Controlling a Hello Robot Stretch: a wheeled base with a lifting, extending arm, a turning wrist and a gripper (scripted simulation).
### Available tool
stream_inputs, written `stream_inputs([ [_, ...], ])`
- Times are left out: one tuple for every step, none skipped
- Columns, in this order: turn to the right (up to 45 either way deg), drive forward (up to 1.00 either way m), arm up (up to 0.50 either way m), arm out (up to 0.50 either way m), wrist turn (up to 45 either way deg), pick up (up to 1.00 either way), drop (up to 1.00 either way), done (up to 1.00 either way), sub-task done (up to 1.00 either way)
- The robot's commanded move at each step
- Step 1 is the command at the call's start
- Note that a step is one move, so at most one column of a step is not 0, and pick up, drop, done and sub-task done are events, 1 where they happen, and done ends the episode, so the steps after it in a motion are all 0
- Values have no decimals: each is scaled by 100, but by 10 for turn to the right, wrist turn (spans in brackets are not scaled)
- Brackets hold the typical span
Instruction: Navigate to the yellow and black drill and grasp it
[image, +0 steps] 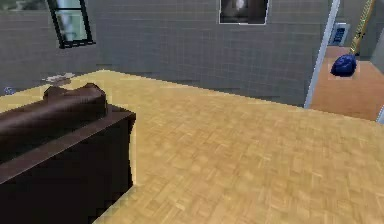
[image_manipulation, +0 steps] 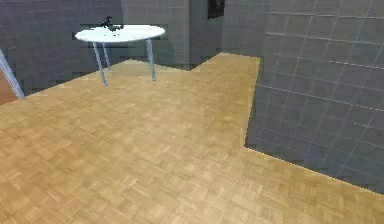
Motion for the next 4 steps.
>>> stream_inputs([
  [60,0,0,0,0,0,0,0,0],
  [0,100,0,0,0,0,0,0,0],
  [90,0,0,0,0,0,0,0,0],
  [0,35,0,0,0,0,0,0,0],
])
